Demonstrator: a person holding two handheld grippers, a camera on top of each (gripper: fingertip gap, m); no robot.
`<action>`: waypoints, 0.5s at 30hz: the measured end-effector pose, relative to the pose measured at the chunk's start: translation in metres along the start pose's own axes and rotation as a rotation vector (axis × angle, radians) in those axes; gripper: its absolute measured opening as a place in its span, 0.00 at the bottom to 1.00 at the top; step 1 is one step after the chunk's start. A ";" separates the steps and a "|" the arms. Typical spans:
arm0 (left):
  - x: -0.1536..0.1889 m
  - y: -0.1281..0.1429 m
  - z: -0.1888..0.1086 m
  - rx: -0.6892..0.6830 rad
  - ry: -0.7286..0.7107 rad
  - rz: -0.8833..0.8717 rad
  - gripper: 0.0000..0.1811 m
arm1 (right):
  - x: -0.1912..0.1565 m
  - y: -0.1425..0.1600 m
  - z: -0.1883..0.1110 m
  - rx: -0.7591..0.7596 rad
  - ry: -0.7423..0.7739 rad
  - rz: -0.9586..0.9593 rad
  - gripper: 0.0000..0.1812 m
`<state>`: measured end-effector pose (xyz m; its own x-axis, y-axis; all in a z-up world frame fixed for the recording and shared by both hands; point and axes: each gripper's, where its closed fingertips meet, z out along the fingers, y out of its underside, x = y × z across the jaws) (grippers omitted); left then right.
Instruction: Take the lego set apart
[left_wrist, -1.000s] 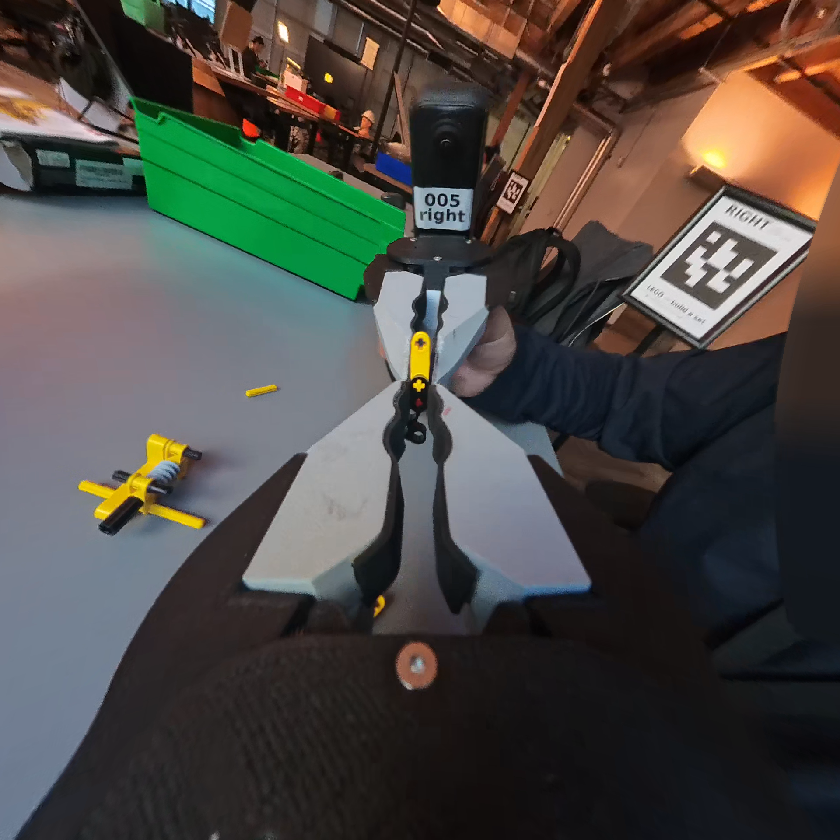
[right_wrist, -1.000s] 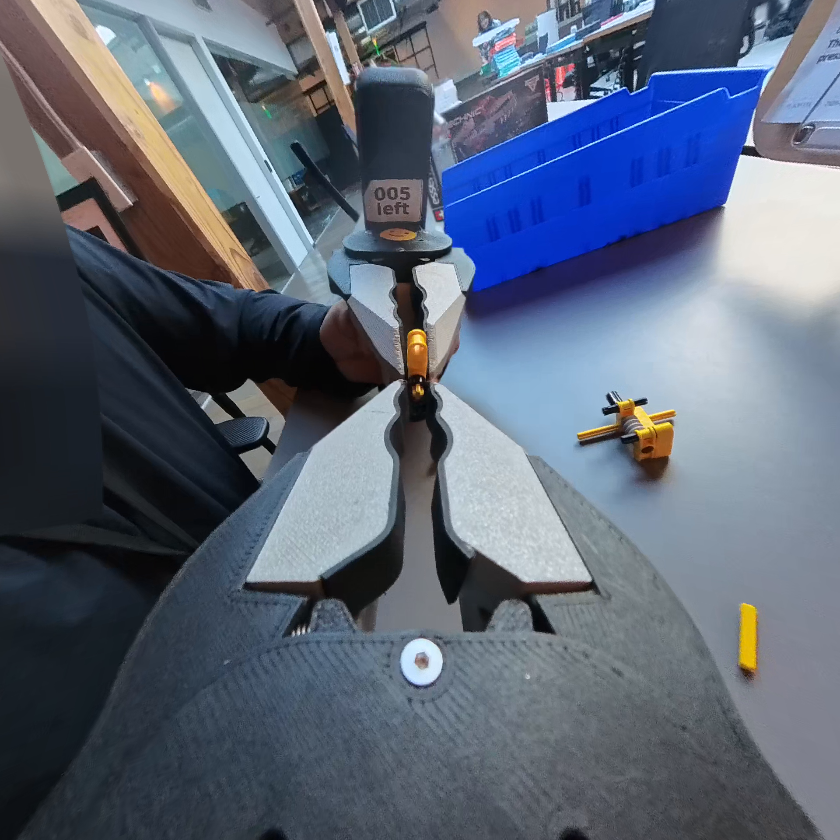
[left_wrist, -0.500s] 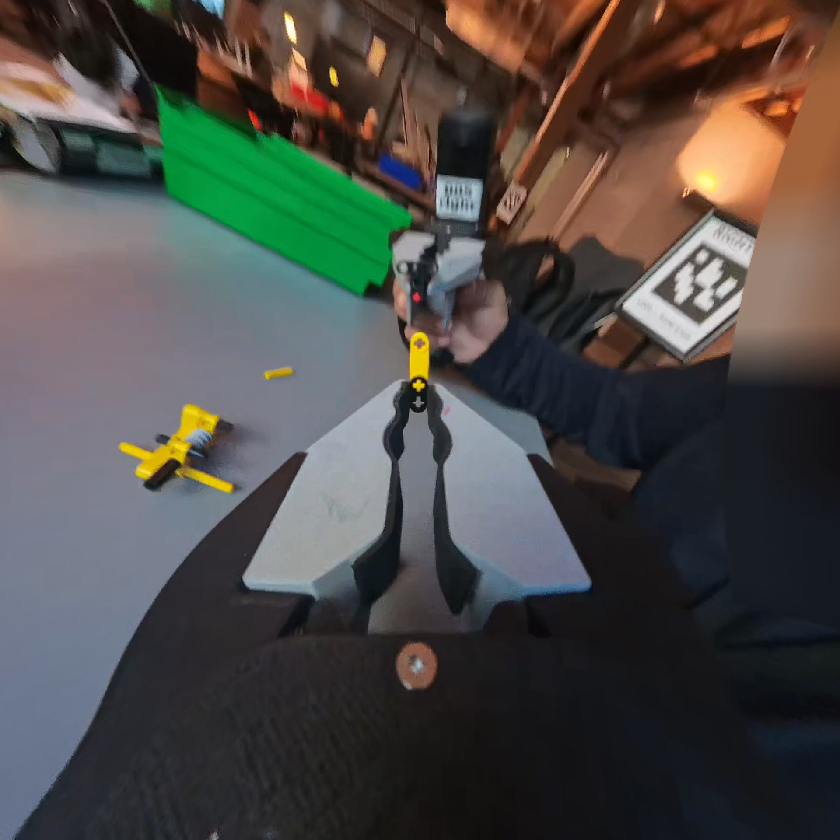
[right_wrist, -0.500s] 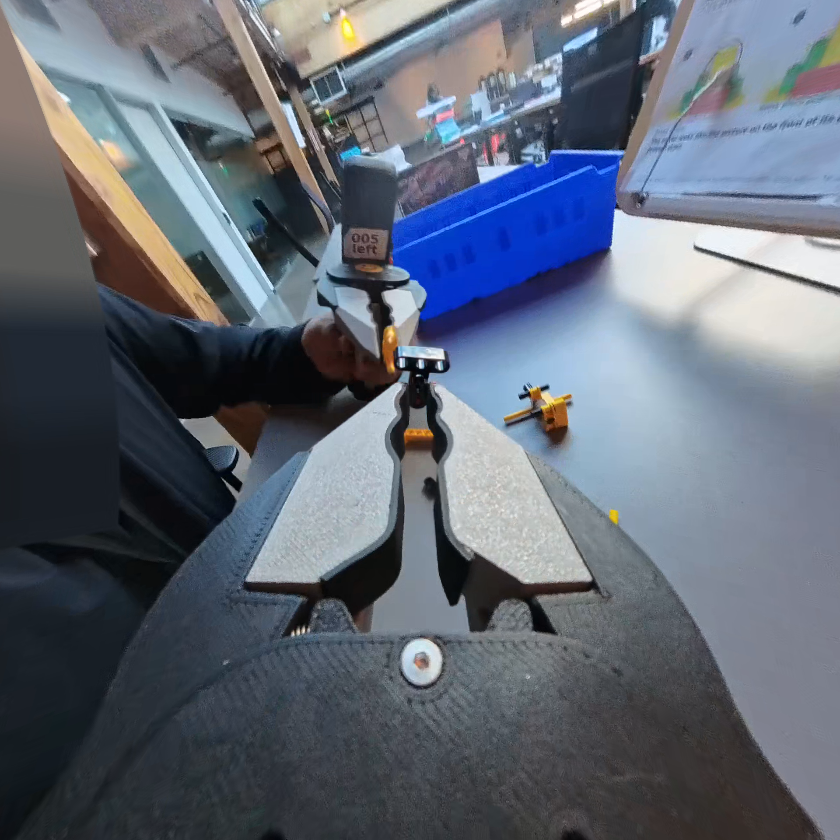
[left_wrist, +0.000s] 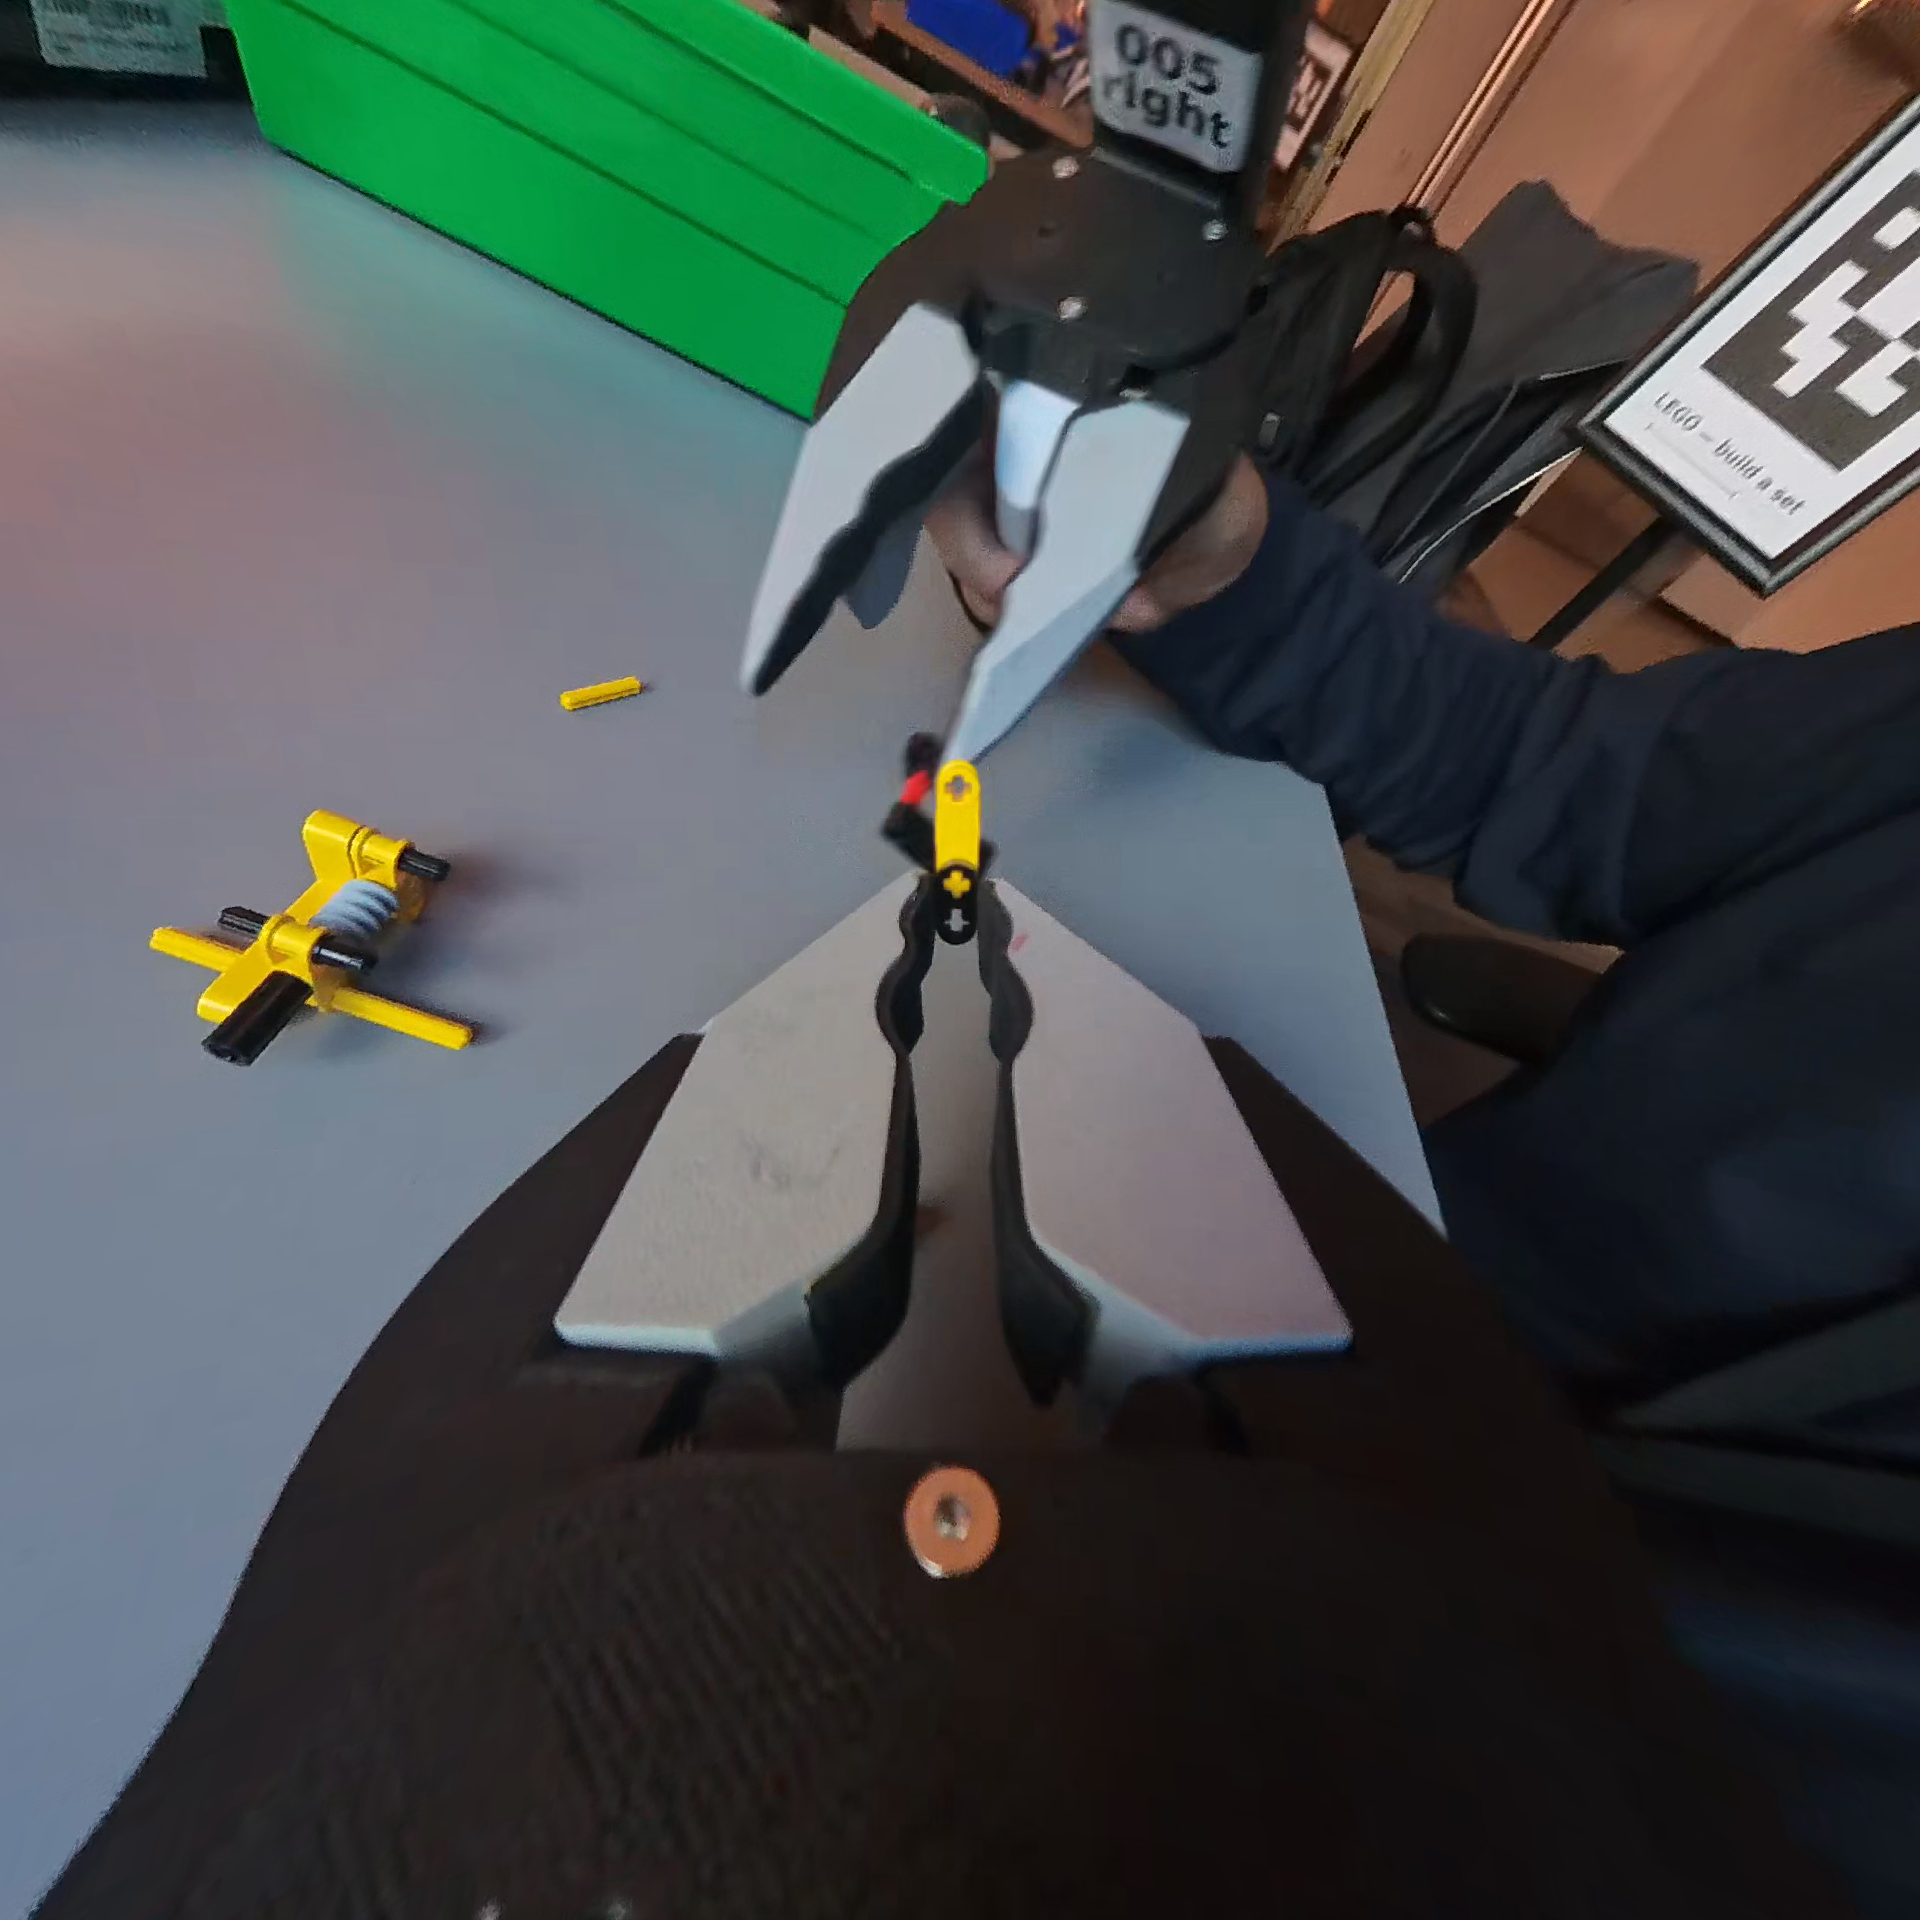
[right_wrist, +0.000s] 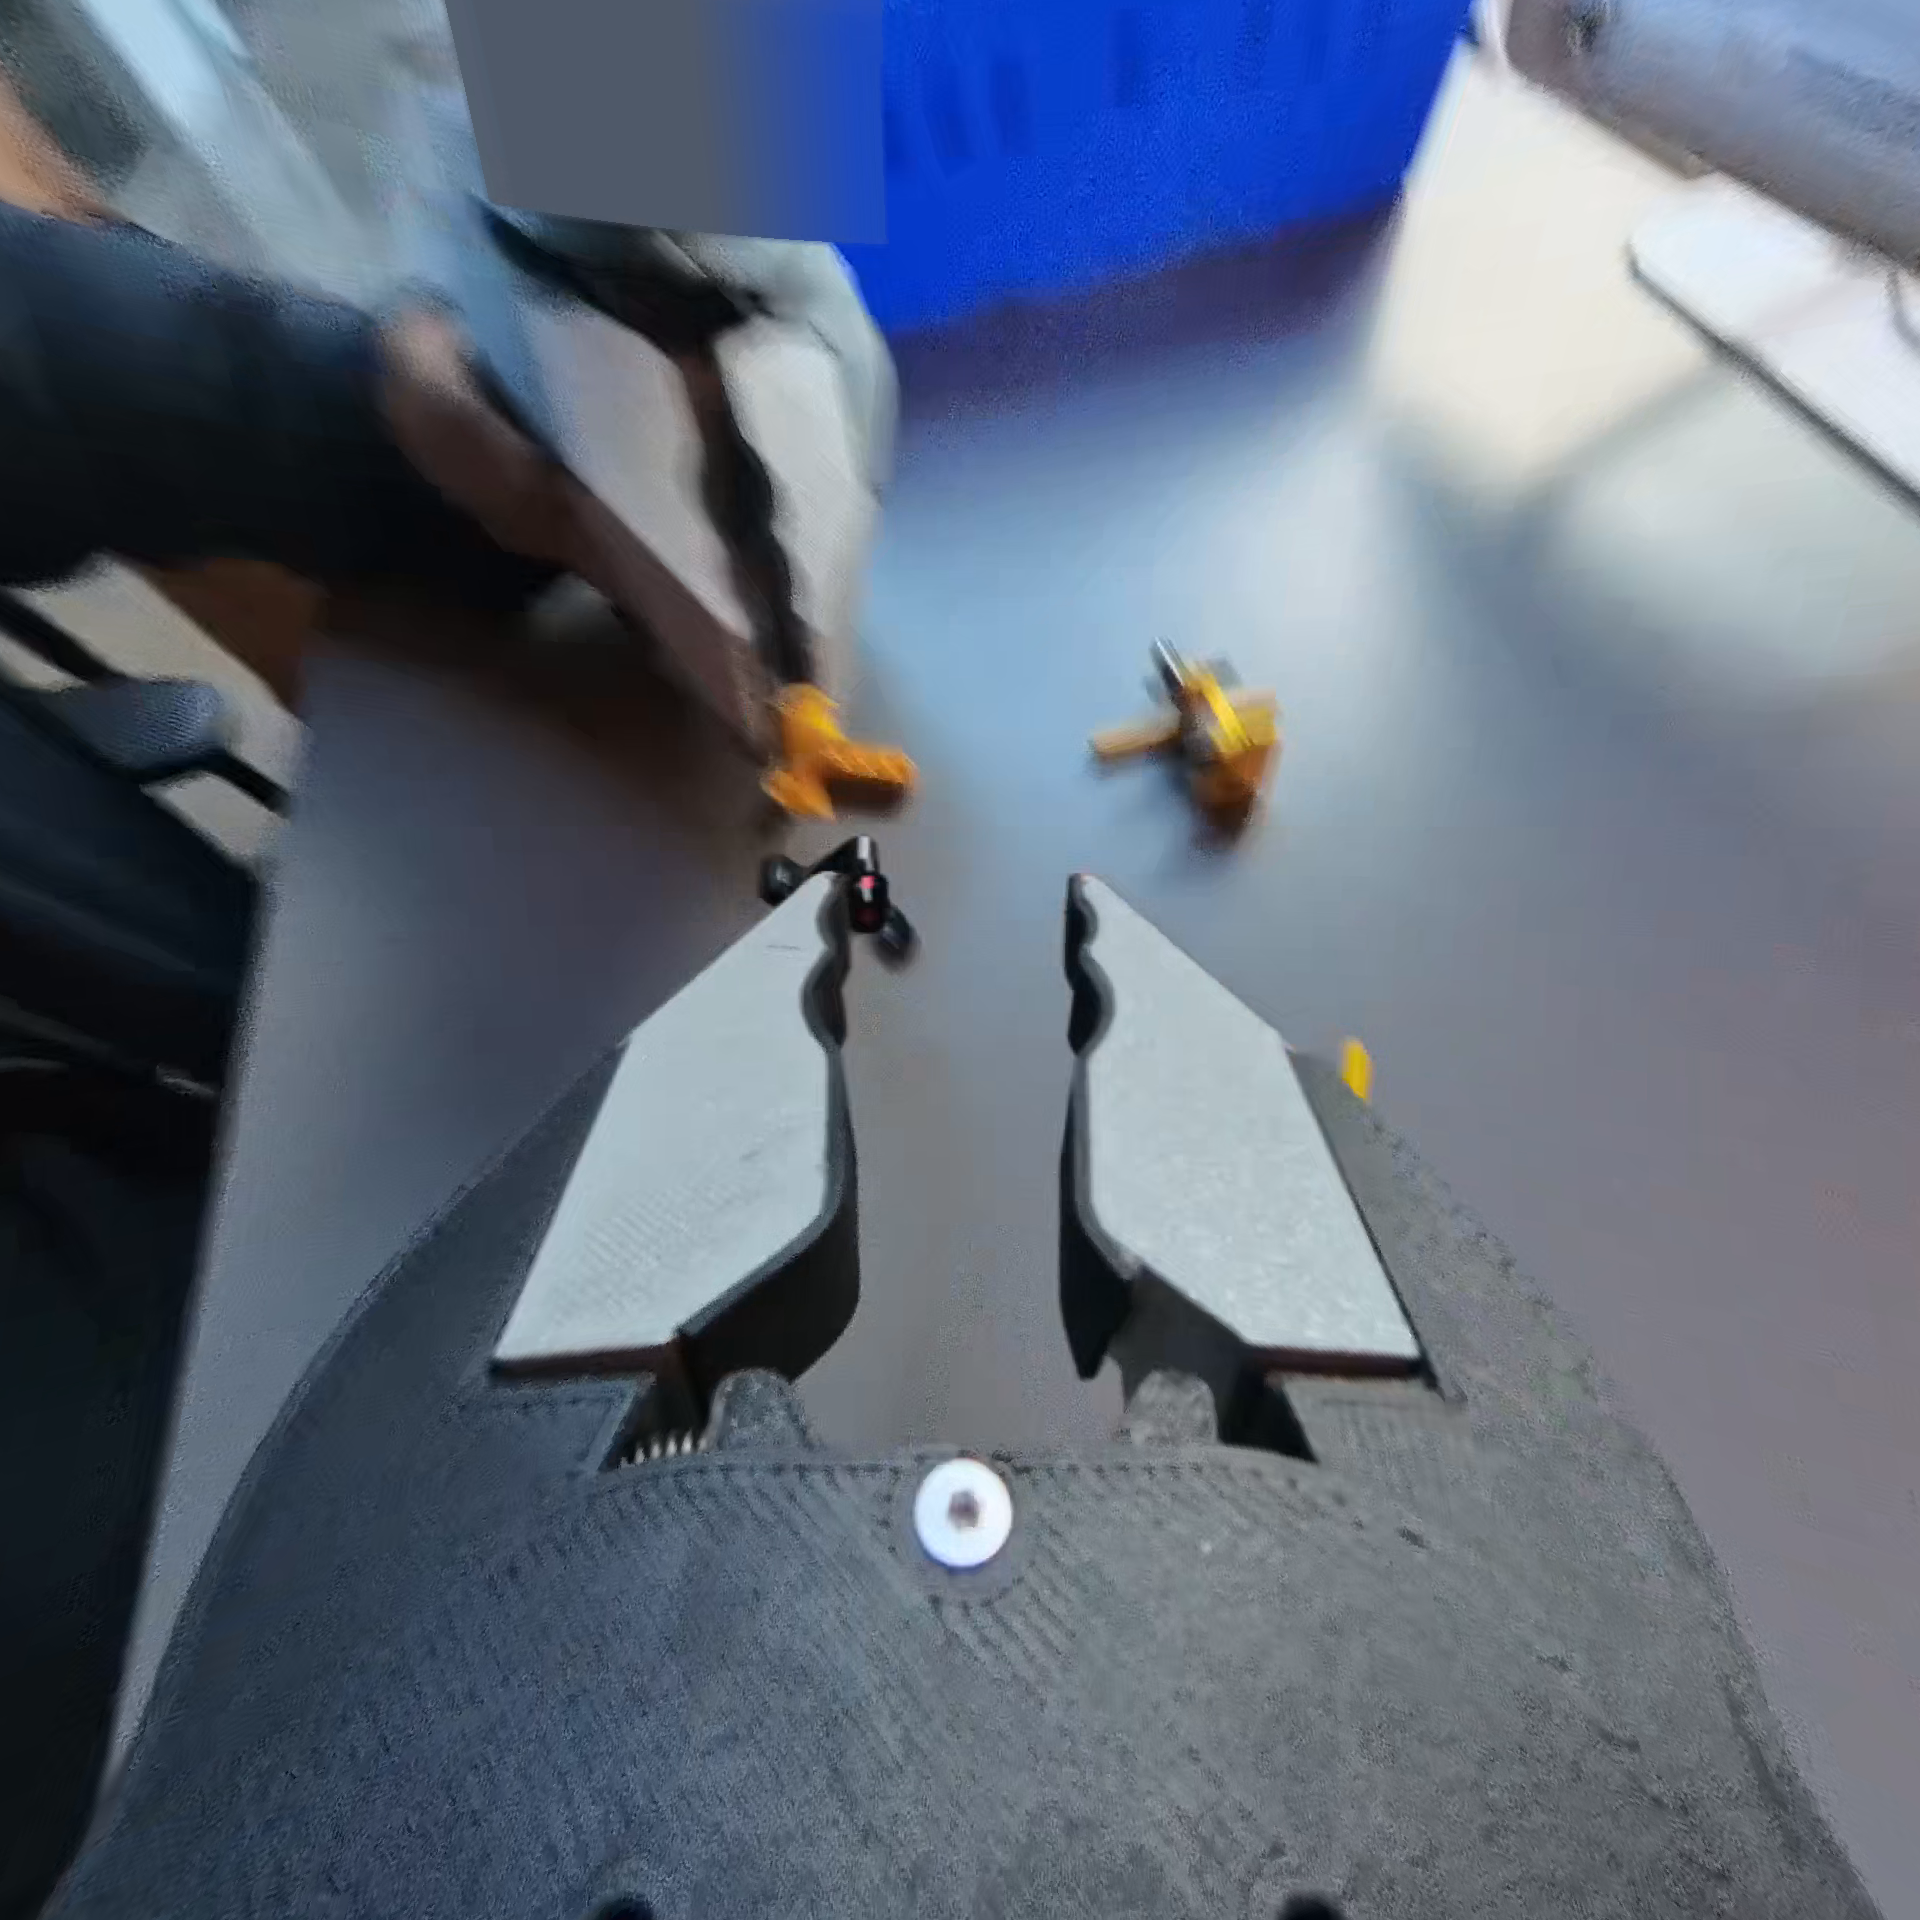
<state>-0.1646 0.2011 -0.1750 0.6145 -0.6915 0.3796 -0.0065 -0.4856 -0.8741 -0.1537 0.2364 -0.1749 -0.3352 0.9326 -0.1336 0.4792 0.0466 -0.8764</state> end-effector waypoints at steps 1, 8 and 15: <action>0.000 -0.001 0.000 0.008 0.007 -0.005 0.02 | -0.015 -0.015 -0.002 0.089 -0.066 -0.017 0.17; 0.000 -0.004 0.000 0.031 0.006 -0.006 0.02 | -0.015 -0.005 0.012 0.029 -0.091 0.040 0.08; -0.010 -0.006 -0.004 0.042 -0.034 -0.028 0.03 | 0.013 0.034 0.016 -0.165 0.061 0.060 0.08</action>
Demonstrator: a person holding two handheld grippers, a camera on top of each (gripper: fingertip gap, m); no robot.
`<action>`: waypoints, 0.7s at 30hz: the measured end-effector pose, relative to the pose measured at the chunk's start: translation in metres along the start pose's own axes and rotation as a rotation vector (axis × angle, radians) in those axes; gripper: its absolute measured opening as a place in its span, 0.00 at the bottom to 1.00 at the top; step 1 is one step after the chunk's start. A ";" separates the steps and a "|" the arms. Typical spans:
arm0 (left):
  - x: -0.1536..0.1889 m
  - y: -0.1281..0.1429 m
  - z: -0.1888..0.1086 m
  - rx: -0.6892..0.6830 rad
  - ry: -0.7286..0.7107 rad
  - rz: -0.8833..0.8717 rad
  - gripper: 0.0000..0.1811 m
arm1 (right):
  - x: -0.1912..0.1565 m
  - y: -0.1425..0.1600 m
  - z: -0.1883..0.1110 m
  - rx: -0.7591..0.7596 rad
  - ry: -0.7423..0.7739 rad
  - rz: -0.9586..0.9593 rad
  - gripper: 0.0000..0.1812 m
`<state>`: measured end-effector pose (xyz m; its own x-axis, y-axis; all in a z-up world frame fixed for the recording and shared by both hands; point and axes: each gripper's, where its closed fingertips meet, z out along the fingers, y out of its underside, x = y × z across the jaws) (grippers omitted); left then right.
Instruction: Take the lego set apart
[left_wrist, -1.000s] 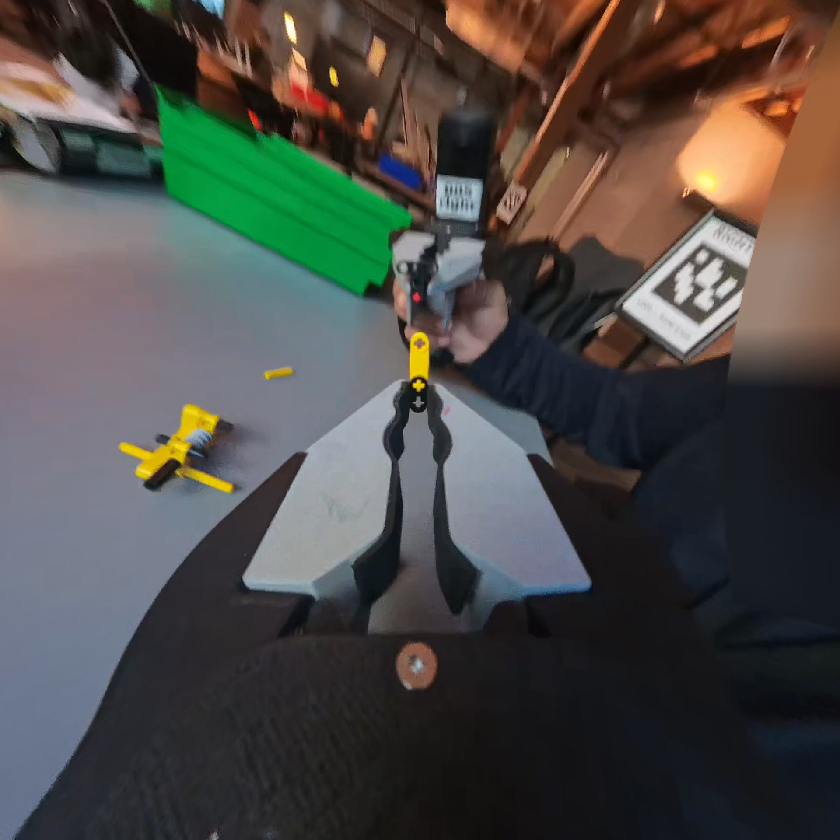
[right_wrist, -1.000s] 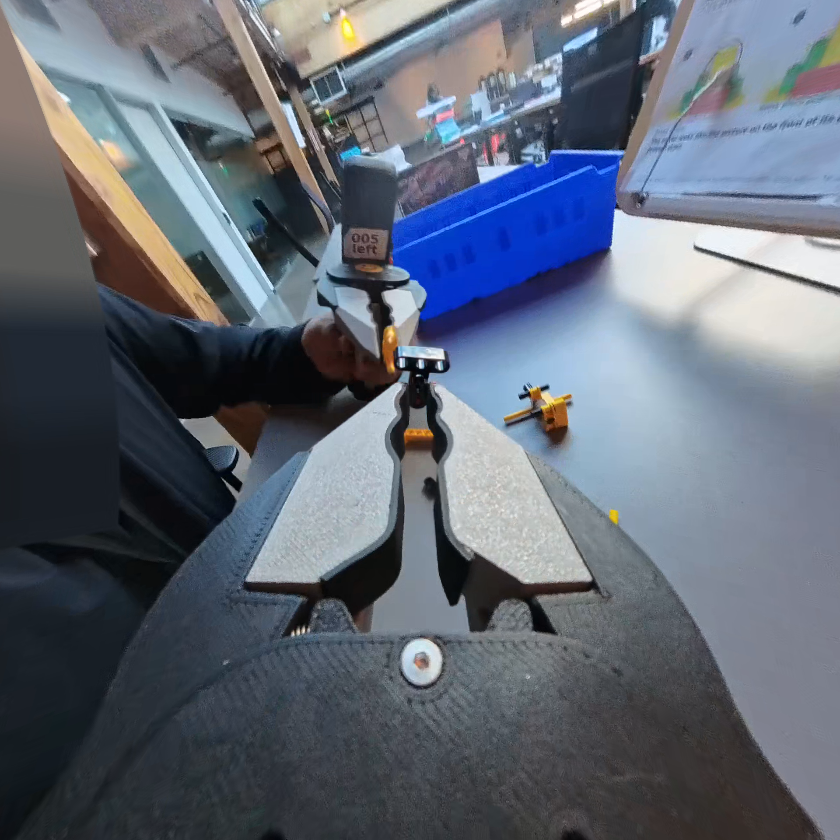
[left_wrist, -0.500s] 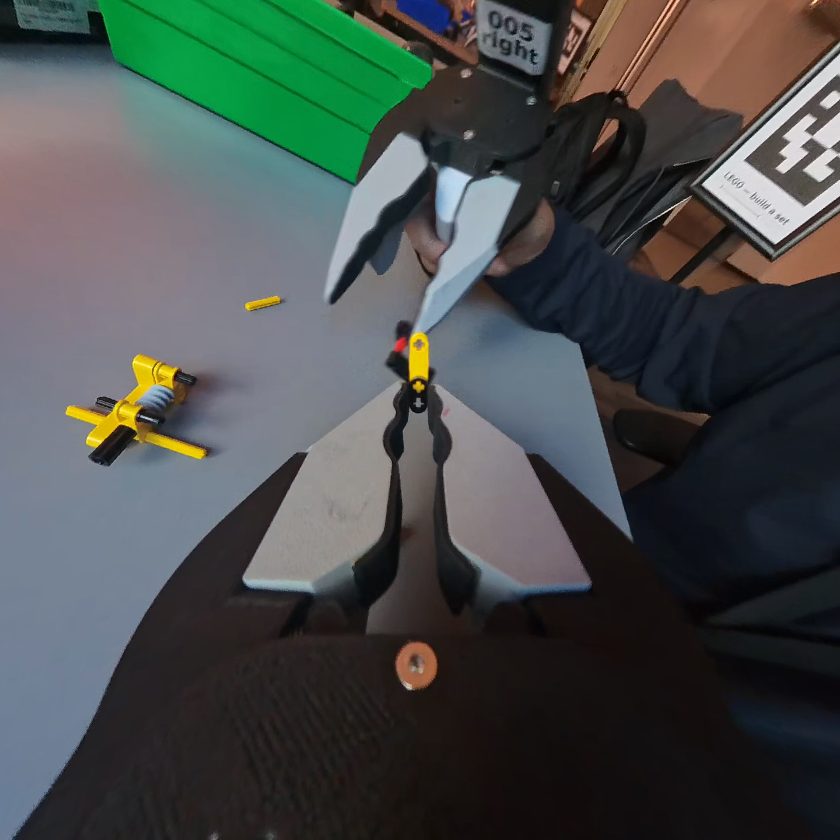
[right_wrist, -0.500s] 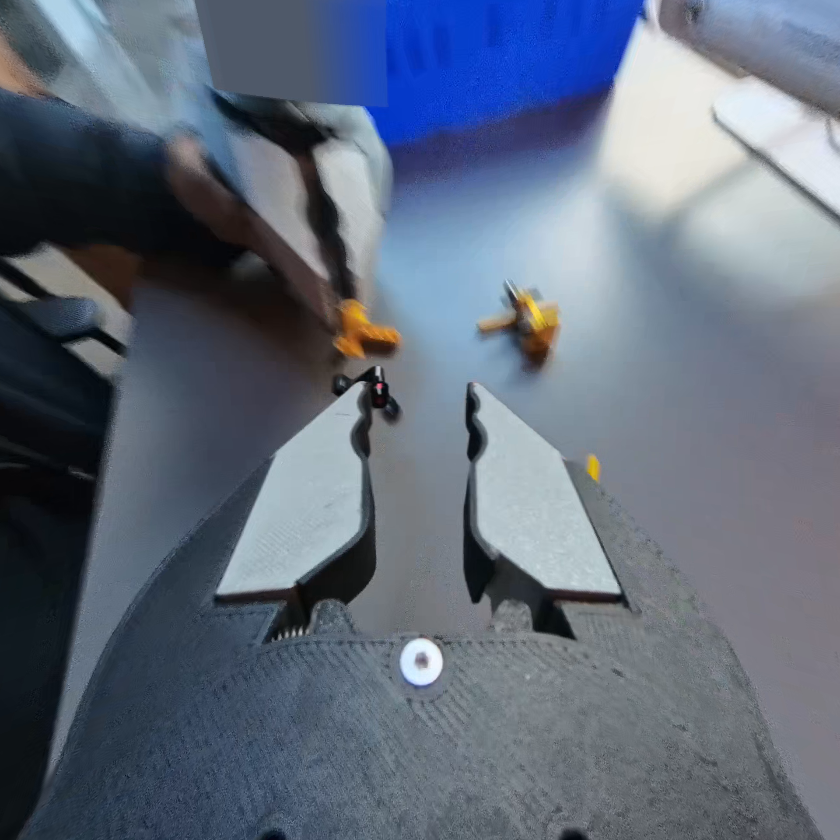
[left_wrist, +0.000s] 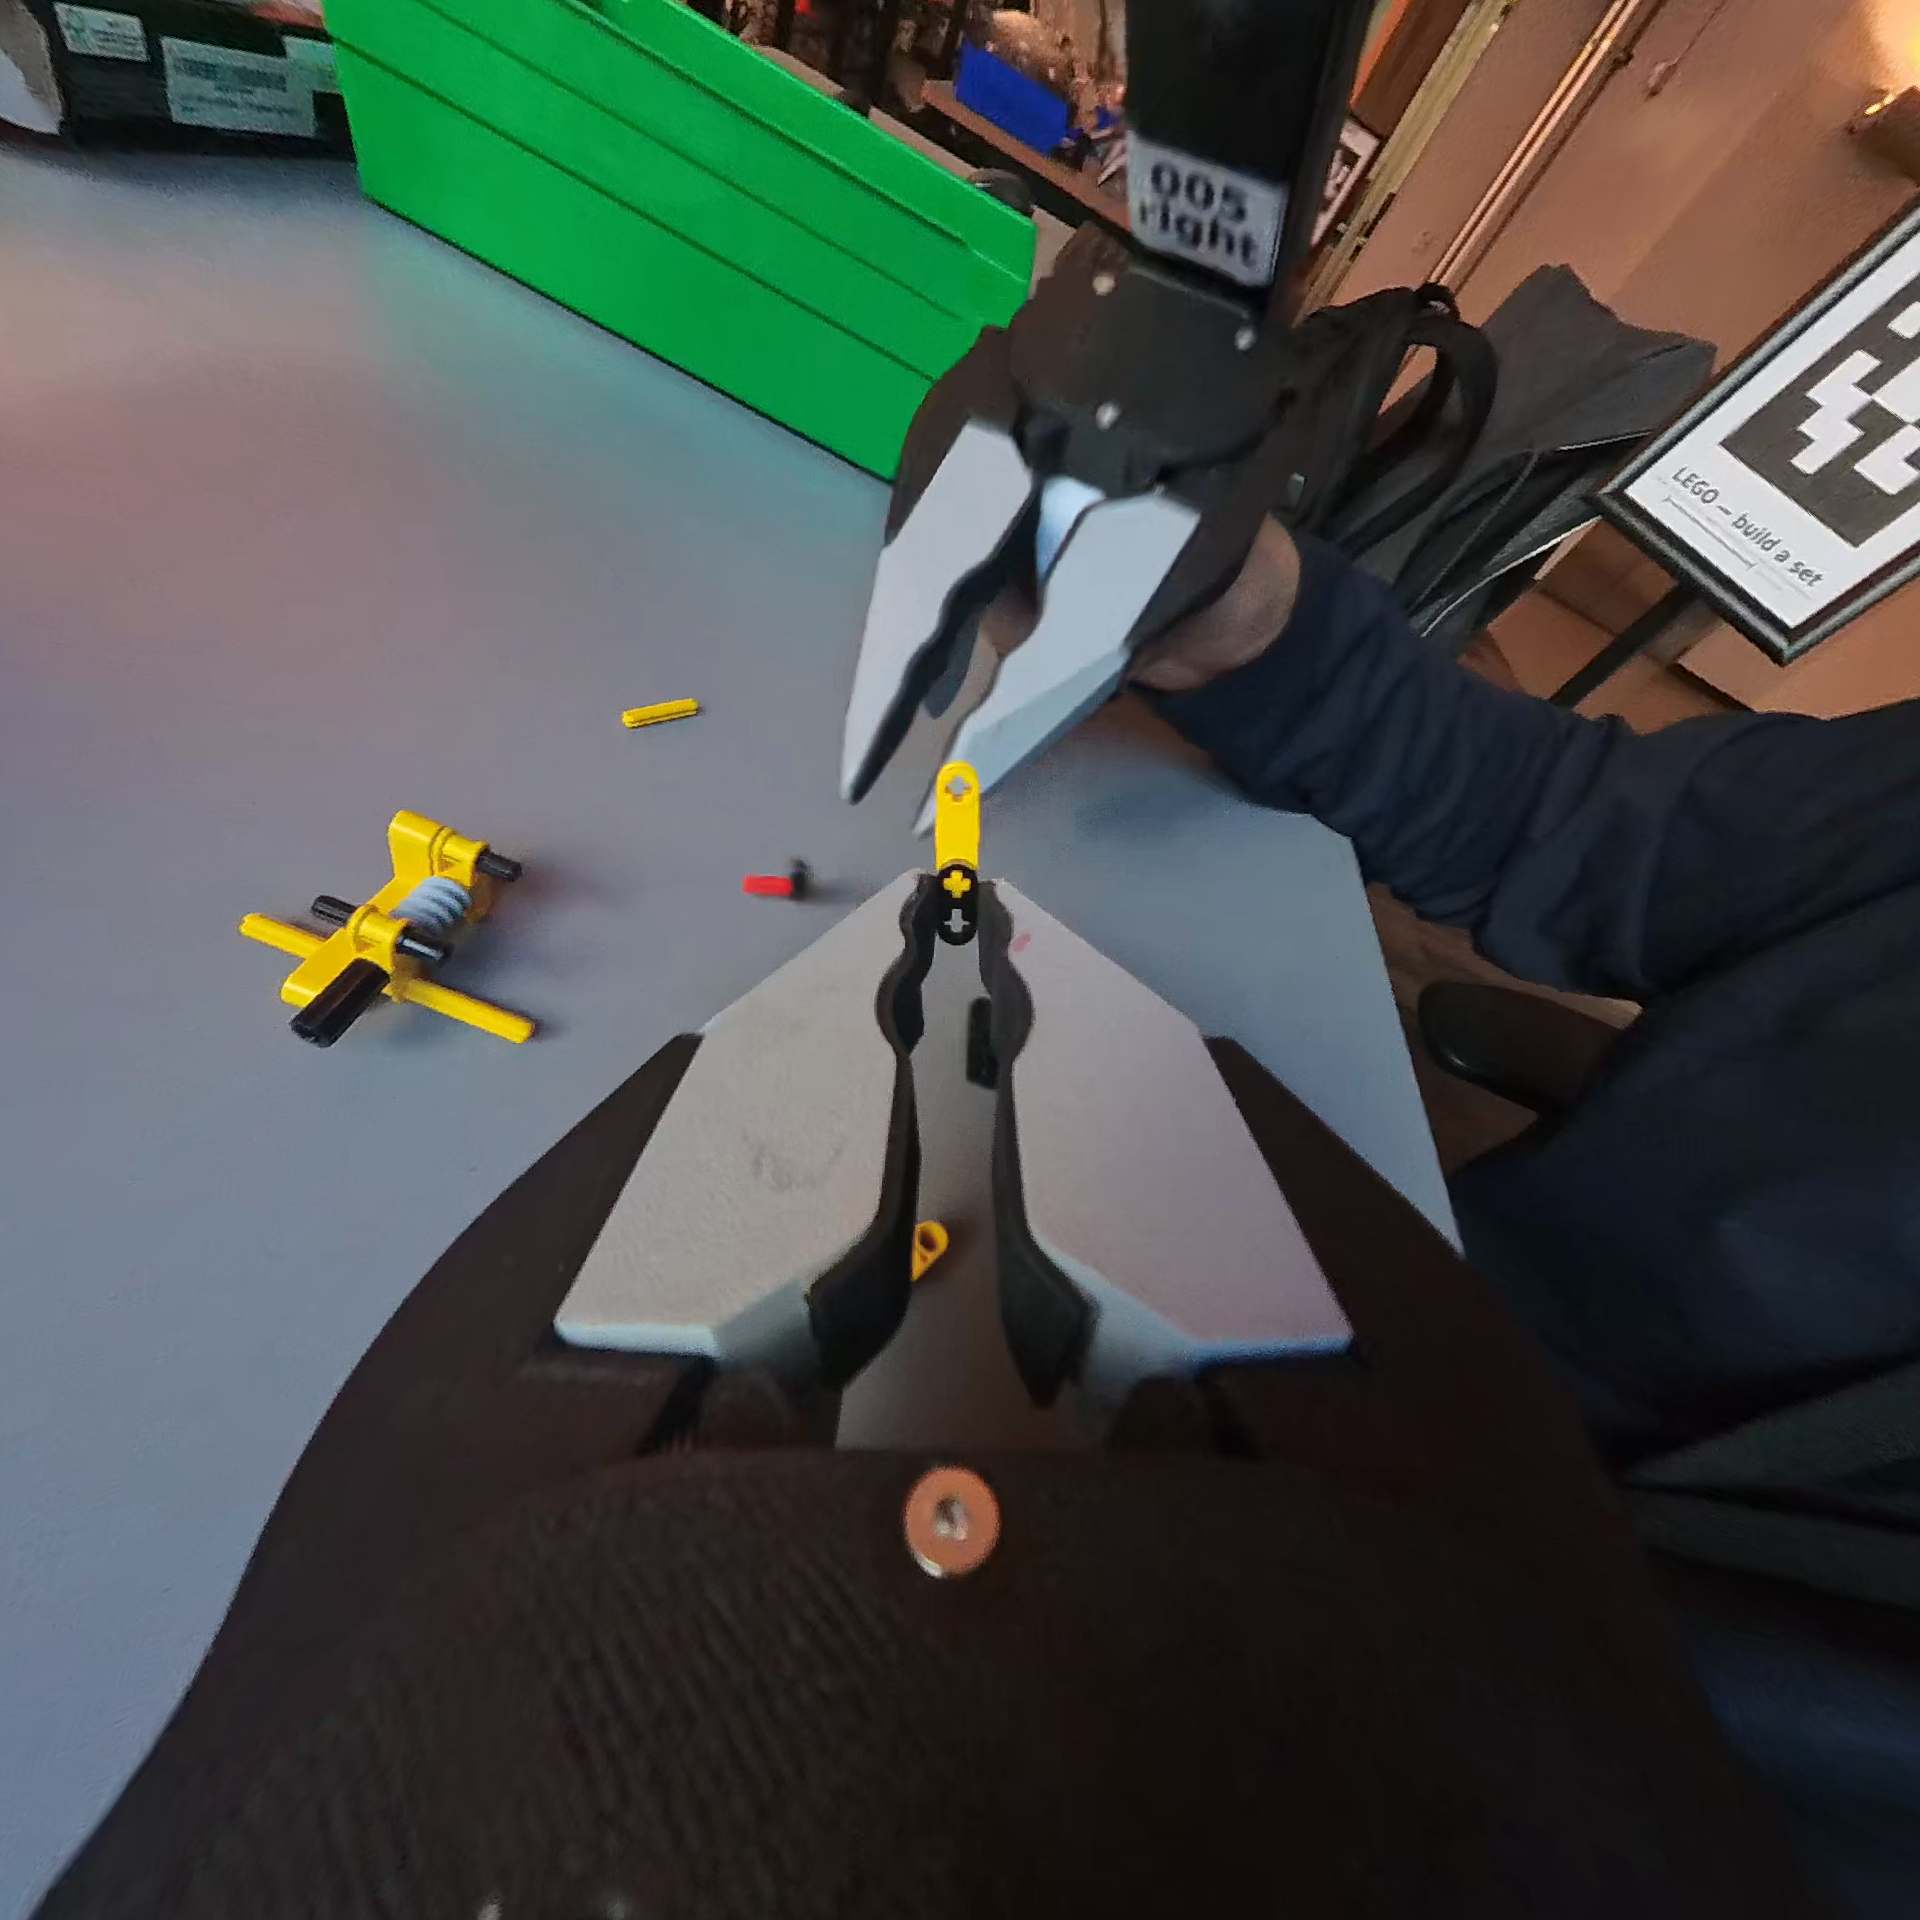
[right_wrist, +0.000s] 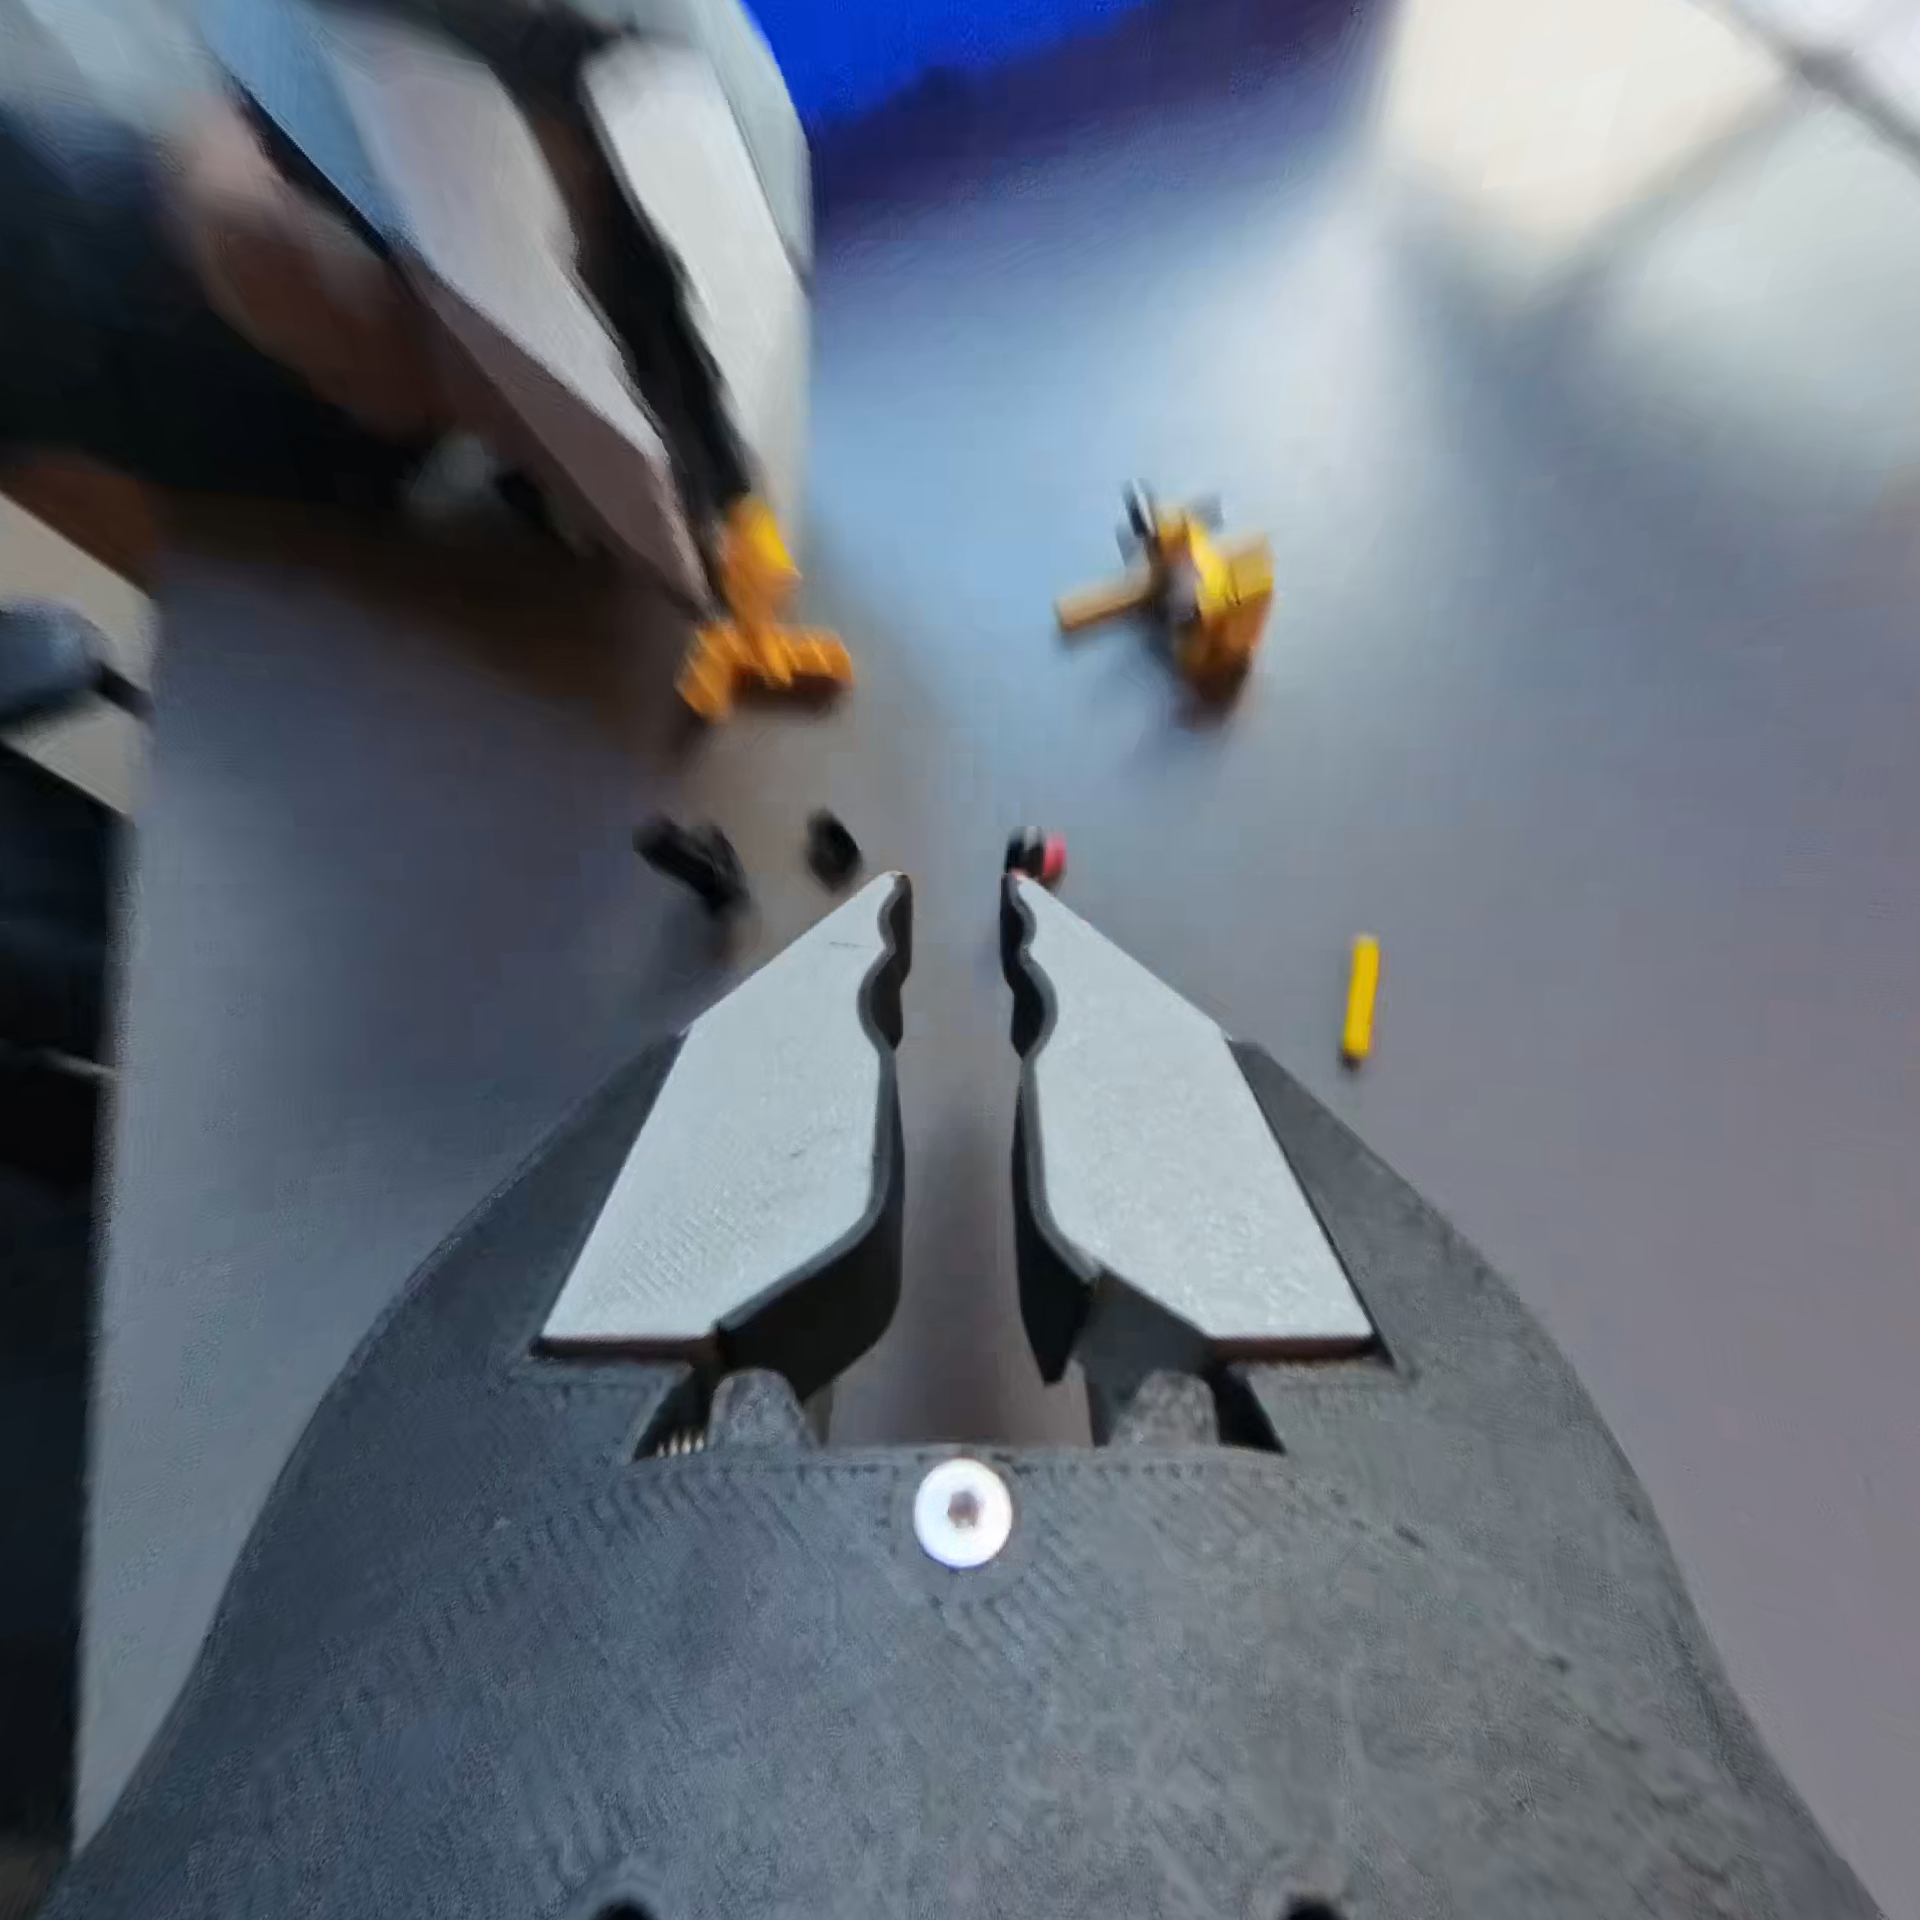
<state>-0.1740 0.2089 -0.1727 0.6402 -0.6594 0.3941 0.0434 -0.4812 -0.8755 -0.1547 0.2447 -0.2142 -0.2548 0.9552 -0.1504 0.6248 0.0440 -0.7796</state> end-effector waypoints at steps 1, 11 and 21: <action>-0.002 0.001 0.000 -0.005 -0.007 -0.005 0.03 | 0.004 0.014 0.004 -0.084 0.021 -0.003 0.09; 0.009 0.003 0.003 -0.022 0.034 0.036 0.02 | -0.053 -0.071 -0.016 0.396 -0.318 0.071 0.03; 0.012 -0.011 -0.004 0.083 0.042 0.056 0.03 | -0.041 -0.073 -0.030 0.454 -0.299 0.102 0.18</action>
<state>-0.1695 0.2040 -0.1568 0.6108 -0.7083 0.3539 0.0730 -0.3947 -0.9159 -0.1677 0.2110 -0.1328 -0.4495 0.8205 -0.3533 0.2930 -0.2383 -0.9260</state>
